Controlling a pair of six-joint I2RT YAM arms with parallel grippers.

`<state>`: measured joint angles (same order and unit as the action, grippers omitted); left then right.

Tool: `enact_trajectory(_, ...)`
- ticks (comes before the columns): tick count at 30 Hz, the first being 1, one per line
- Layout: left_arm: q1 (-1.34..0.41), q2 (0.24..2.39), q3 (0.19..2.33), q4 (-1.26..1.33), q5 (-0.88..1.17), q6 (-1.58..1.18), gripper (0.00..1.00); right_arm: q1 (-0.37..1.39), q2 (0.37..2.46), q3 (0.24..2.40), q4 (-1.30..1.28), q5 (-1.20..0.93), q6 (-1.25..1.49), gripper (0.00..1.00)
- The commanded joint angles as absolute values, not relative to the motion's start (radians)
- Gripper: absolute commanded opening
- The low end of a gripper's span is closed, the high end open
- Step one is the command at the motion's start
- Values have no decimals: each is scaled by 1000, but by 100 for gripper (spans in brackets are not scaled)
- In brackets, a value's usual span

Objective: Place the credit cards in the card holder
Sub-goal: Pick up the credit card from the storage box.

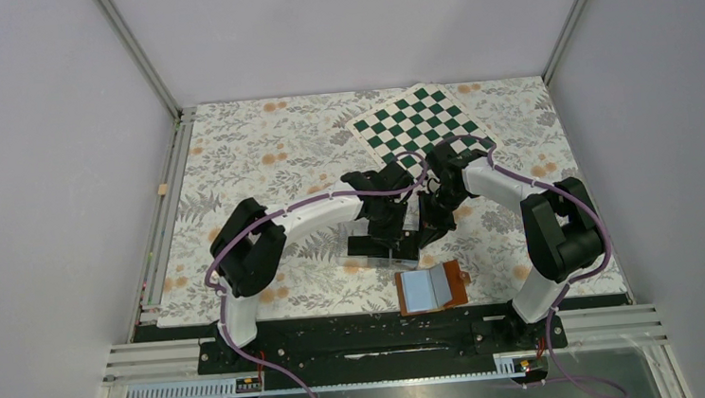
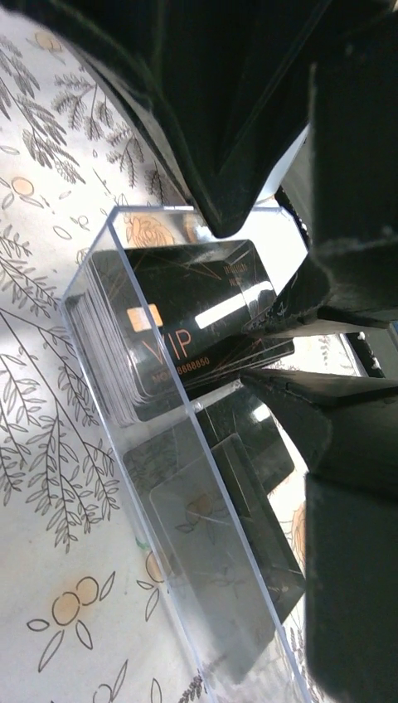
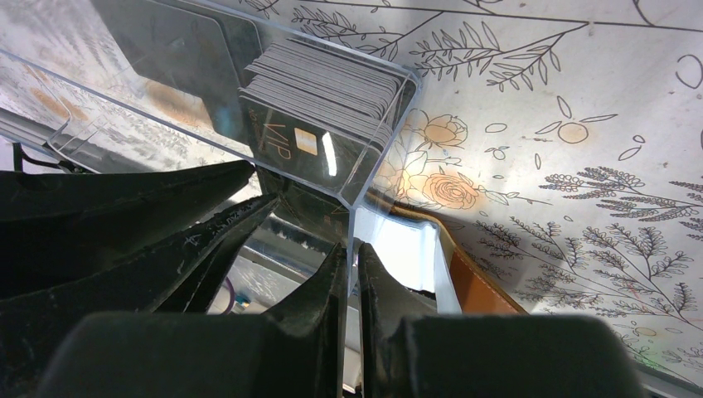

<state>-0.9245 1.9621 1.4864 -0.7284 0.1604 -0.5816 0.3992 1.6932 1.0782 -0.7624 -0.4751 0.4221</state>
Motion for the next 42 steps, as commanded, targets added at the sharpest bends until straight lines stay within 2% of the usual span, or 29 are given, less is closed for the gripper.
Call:
enact_trajectory(1, -930, 1903, 1490, -656, 194, -611, 20, 405, 1711, 1088, -790, -516, 399, 7)
enact_trajectory(20, -931, 1927, 1473, -686, 134, -592, 27, 405, 1709, 1085, -791, -517, 397, 7)
enact_trajectory(30, -932, 1828, 1424, -600, 133, -605, 31, 405, 1713, 1086, -791, -519, 396, 7)
enact_trajectory(42, -931, 1906, 1446, -663, 128, -603, 30, 405, 1714, 1085, -790, -520, 395, 7)
